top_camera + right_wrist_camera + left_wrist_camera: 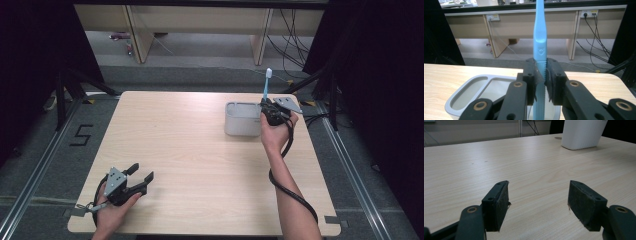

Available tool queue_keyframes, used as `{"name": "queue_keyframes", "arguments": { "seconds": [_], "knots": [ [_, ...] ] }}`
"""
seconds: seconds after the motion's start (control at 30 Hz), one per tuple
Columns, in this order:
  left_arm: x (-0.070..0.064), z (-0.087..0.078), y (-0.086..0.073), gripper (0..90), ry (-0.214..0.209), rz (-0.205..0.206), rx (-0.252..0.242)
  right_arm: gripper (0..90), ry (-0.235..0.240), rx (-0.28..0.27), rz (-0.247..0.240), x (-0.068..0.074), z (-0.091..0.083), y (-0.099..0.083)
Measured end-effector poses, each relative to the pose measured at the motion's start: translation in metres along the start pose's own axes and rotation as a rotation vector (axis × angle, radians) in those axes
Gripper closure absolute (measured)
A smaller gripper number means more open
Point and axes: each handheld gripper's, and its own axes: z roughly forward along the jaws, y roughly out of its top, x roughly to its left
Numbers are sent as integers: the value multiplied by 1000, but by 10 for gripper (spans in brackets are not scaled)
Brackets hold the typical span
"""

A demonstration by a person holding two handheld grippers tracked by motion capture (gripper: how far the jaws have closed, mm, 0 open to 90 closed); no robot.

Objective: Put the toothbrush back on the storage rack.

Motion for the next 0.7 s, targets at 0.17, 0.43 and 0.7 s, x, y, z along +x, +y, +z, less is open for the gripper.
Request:
{"name": "queue_keyframes", "arguments": {
  "seconds": [0.17, 0.43, 0.7],
  "knots": [
    [0, 0, 0, 326, -1, 0, -1, 790, -7, 2, 6, 0, -2, -2],
    [0, 0, 0, 326, 0, -2, 1, 789, -2, 22, 8, -1, -2, -5],
    [0, 0, 0, 326, 0, -2, 1, 789, -13, 31, -13, -1, -4, -6]
  ]
}}
